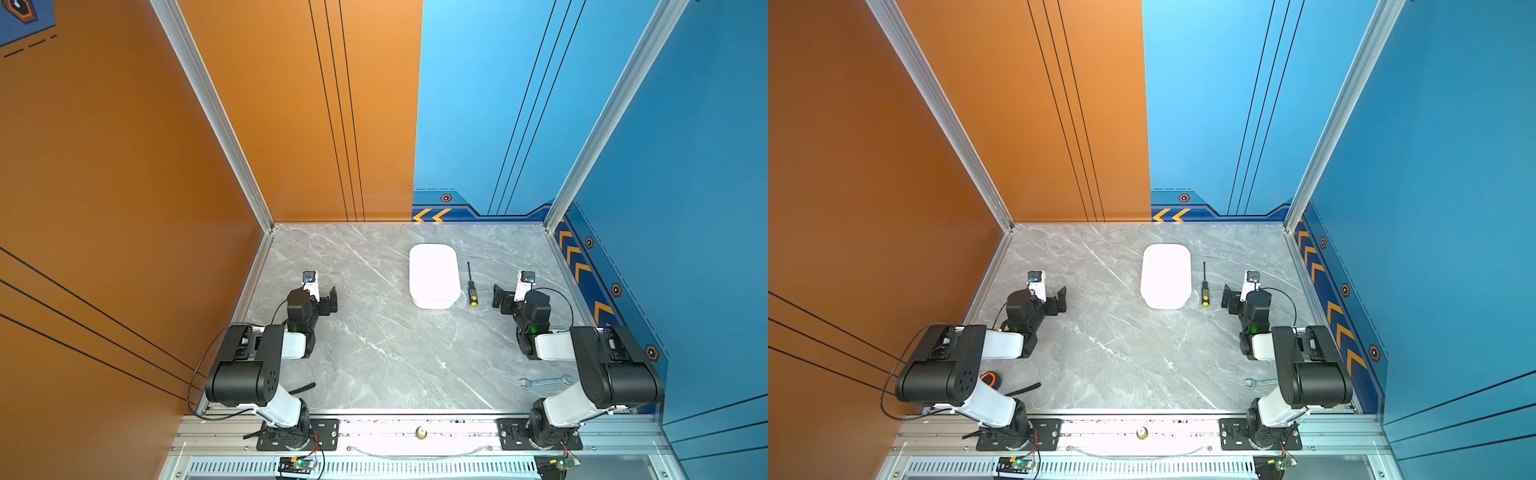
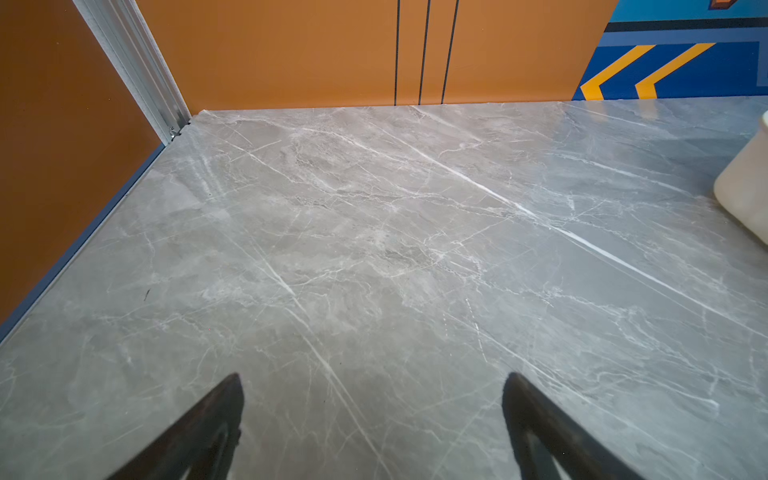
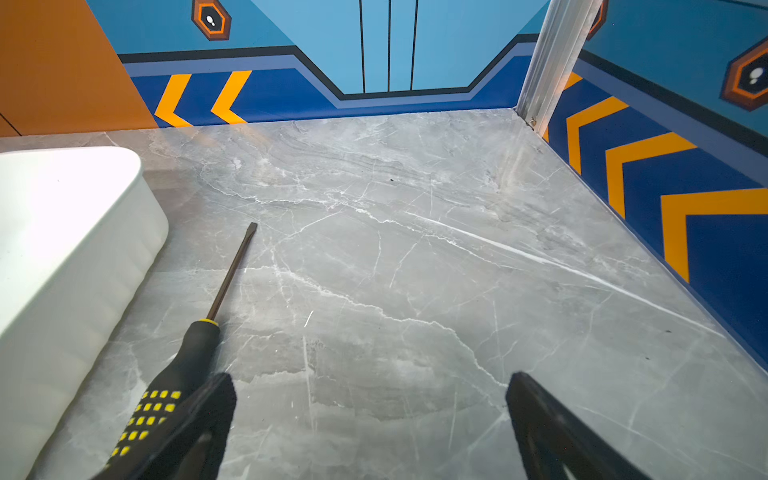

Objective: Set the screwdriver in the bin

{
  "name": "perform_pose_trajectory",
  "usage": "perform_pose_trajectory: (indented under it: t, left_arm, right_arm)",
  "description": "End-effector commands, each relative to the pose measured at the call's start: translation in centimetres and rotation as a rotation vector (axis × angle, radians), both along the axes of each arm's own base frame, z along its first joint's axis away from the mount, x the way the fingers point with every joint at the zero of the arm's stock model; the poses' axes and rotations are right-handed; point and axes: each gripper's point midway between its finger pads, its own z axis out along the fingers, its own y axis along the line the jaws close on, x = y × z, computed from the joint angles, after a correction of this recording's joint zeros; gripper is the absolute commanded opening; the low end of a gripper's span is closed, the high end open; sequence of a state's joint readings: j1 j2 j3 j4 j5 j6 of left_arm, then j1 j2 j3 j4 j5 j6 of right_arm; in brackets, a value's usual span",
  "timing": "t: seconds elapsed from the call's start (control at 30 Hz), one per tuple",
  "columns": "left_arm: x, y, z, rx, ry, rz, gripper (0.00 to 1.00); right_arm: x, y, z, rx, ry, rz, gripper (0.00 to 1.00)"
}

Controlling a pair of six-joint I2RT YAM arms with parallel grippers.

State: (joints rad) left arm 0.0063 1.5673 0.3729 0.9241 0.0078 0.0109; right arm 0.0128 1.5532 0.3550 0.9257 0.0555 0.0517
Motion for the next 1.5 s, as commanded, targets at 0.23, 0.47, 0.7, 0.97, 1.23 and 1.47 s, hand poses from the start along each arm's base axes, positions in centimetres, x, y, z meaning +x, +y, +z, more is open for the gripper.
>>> perform_pose_trajectory:
  t: [0.23,0.47,0.7,0.97,1.23,1.47]
  left_arm:
    - [-0.1,-1.8,1.0,0.006,-0.031,-0.112,0.98]
    - [-0.8,-4.1,6.1,0.022,0.007,-0.16,0.98]
    - [-0.4,-10.6,8.8,-0.206,0.001,-0.327,0.98]
    - [1.1,-17.0,8.5,-0.404,0.116,-0.522,0.98]
    - [1.5,-20.8,7.3,-0.543,0.234,-0.629,0.98]
    - [1.5,-21.4,5.7,-0.578,0.293,-0.636,0.98]
  right_arm:
    - [0.4,-0.1,0.5,0.014,-0.008,-0.002,1.0]
    - [0.9,0.0,3.3,-0.061,0.091,-0.056,1.0]
    - [1.2,3.2,4.4,0.102,0.368,0.018,1.0]
    - [0.9,8.4,1.2,0.144,0.576,0.091,0.98]
    - [0.9,9.4,-2.8,0.17,0.711,0.063,0.86]
    - [1.0,9.6,-4.6,0.149,0.758,0.052,0.82]
